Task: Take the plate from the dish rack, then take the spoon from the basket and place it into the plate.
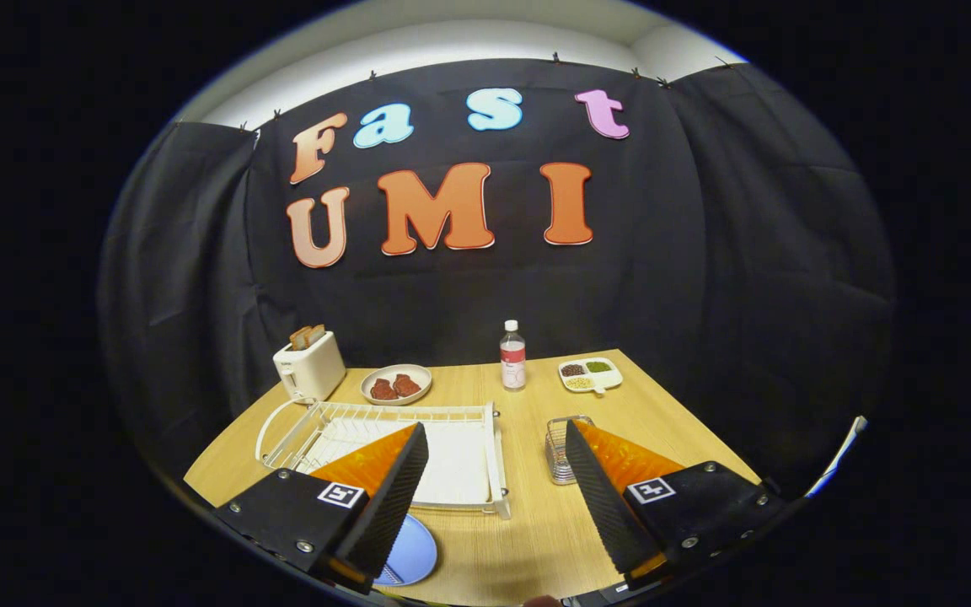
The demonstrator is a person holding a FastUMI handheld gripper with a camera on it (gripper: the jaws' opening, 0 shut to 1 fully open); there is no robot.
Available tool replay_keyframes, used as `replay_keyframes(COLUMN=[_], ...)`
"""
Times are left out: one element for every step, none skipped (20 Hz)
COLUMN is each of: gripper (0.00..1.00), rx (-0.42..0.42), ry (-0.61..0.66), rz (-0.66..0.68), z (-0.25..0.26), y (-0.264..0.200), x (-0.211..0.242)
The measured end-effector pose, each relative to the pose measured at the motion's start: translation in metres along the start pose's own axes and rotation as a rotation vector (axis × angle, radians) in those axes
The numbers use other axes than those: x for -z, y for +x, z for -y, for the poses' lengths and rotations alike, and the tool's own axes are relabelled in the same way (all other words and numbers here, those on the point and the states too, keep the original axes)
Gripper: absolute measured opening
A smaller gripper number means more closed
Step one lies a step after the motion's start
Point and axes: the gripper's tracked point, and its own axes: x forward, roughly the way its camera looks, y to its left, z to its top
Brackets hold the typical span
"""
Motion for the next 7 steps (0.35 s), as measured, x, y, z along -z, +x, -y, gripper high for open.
replay_keyframes(gripper=[0.97, 0.97, 0.97, 0.97, 0.97, 0.97, 0.97], rx=[0.011, 0.017, 0.023, 0.03, 0.035, 0.038, 0.038], ry=[0.007, 0.013, 0.016, 0.018, 0.019, 0.02, 0.022], rz=[0.005, 0.007, 0.01, 0.012, 0.016, 0.02, 0.023], z=[0.003, 0.005, 0.008, 0.01, 0.013, 0.015, 0.016], y=[-0.001, -0.002, -0.003, -0.002, -0.002, -0.002, -0.002], x=[-0.001, -0.002, -0.002, -0.003, -0.004, -0.005, -0.006])
